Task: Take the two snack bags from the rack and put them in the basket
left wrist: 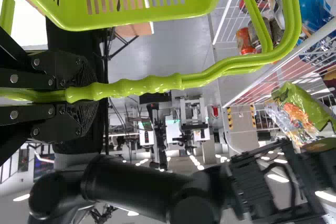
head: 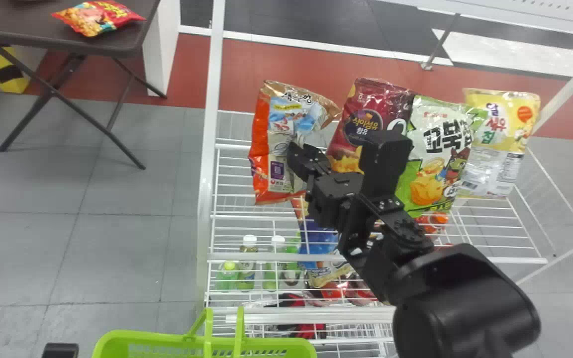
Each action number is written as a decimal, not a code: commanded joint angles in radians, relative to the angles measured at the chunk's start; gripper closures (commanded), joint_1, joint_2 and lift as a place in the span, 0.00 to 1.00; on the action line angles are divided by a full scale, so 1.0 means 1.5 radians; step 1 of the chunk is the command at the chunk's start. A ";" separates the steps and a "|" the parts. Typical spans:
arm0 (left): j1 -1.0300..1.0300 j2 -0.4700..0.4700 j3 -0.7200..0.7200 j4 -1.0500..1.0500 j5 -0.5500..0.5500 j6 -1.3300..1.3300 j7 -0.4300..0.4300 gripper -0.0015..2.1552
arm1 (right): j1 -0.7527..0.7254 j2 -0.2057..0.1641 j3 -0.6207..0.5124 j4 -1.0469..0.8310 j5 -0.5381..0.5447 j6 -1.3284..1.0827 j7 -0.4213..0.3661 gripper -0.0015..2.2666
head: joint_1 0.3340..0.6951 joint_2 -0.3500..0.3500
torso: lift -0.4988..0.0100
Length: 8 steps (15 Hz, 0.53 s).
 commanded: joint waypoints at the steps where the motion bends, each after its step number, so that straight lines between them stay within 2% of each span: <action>1: 0.000 0.000 -0.001 -0.002 0.002 0.001 0.000 0.80 | 0.024 -0.013 -0.036 -0.030 -0.046 0.011 0.043 0.99 | 1.00 0.14 | 0.96; 4: 0.006 0.000 -0.006 -0.006 0.002 0.001 -0.002 0.80 | 0.032 -0.018 -0.065 -0.031 -0.069 0.019 0.122 0.99 | 1.00 0.12 | 0.96; 8: 0.016 0.000 -0.007 -0.016 0.002 0.001 -0.005 0.80 | 0.101 -0.018 -0.097 -0.137 -0.085 0.089 0.130 0.99 | 1.00 0.10 | 0.96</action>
